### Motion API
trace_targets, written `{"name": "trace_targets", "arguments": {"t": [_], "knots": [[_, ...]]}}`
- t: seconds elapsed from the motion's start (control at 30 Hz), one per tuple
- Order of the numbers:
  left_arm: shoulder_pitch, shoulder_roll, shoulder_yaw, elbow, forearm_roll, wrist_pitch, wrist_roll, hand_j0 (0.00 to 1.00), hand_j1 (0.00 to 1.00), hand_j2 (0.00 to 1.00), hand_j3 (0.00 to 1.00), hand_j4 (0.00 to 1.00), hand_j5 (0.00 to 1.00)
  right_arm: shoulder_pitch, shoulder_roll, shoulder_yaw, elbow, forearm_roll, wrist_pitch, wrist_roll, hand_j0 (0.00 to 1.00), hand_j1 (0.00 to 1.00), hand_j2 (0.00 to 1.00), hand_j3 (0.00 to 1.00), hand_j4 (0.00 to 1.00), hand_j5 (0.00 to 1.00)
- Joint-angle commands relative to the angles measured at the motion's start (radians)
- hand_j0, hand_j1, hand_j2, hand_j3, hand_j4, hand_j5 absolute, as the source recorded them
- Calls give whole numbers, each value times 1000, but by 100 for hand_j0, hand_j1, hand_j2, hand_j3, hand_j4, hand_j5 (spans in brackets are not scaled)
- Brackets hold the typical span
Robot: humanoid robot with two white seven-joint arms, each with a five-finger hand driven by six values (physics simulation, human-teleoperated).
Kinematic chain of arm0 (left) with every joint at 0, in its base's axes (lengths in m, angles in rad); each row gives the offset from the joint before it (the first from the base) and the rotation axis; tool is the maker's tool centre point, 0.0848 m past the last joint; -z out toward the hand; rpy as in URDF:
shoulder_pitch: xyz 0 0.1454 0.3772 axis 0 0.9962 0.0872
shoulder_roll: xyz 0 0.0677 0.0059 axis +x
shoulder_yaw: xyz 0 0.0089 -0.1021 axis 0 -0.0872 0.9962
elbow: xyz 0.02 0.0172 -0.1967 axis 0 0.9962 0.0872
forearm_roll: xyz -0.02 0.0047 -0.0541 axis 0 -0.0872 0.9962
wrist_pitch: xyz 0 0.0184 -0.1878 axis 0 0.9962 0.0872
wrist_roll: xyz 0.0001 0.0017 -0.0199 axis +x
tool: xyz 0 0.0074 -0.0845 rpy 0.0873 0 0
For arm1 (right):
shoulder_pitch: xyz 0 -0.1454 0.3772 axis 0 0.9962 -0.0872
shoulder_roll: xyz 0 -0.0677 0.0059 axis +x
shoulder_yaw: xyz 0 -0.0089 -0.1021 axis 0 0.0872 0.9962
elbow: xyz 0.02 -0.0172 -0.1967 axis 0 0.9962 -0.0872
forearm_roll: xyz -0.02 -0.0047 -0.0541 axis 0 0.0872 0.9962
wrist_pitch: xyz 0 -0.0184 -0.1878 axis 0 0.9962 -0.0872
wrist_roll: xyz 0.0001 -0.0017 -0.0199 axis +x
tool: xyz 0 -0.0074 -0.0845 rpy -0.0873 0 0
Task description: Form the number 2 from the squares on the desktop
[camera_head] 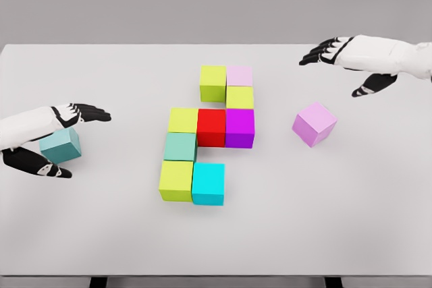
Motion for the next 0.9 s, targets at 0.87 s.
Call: {"name": "trace_targets", "arguments": {"t": [0.87], "knots": [[146, 30, 53, 167, 267, 252, 34, 100, 100, 100, 100, 100, 100, -58, 4, 256, -19, -9, 1, 3, 100, 100, 100, 100, 100, 100]]}}
